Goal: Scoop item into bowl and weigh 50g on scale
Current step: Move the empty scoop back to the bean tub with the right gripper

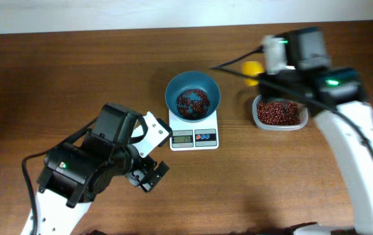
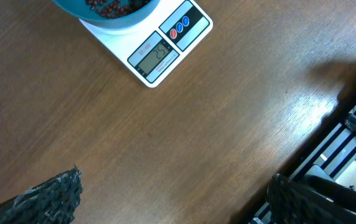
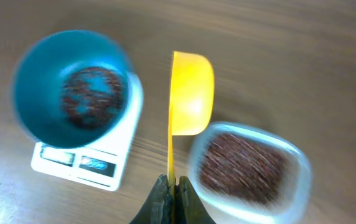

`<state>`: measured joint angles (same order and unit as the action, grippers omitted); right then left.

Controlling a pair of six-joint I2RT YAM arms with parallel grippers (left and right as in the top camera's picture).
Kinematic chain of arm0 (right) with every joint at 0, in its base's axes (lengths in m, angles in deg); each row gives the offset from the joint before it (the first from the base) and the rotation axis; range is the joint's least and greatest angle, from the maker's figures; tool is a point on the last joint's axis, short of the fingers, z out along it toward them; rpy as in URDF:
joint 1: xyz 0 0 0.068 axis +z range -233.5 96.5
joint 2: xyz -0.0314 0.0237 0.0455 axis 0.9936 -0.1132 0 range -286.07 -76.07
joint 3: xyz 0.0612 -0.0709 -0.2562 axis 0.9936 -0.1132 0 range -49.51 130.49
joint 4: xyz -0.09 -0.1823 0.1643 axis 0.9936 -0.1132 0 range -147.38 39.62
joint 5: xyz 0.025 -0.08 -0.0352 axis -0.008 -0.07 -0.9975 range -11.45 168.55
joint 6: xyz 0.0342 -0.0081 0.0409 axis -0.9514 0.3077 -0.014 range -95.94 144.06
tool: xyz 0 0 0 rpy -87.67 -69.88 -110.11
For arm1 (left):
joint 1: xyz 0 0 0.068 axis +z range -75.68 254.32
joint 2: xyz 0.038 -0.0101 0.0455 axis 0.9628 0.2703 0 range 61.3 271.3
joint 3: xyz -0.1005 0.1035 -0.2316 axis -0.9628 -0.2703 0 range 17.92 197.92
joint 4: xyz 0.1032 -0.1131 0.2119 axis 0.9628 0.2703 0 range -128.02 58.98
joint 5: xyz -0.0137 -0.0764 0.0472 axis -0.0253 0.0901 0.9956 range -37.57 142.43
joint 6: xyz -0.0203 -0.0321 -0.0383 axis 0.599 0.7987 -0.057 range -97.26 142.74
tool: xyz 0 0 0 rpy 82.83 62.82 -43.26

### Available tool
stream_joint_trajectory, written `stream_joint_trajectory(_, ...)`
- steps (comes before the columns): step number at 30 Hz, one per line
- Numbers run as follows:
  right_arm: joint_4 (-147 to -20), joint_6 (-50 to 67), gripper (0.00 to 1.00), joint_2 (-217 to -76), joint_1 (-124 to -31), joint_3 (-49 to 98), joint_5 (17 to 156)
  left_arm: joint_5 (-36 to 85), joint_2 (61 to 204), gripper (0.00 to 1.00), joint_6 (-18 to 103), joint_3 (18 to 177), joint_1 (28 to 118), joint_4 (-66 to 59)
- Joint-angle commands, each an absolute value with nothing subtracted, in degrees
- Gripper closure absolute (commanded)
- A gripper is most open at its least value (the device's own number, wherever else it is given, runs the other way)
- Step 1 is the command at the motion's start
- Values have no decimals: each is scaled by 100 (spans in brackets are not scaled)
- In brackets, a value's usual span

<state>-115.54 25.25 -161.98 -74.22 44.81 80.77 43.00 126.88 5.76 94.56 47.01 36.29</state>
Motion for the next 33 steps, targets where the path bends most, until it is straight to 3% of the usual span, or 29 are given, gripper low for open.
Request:
stream_joint_trajectory(1,-12079,2287,96,-16246,-8115,4182,8049,4322,12697,1,489,9434,4709,3622)
stream_joint_trajectory(14,-11104,1885,96,-16478,-8386,2685,6407,4322,12697,1,489,9434,4709,3622)
stream_joint_trajectory(23,-10835,1887,96,-17243,-8371,2654,6283,4322,12697,1,489,9434,4709,3622)
stream_joint_trajectory(33,-10693,1922,96,-17418,-8196,2658,8070,4322,12697,1,489,9434,4709,3622)
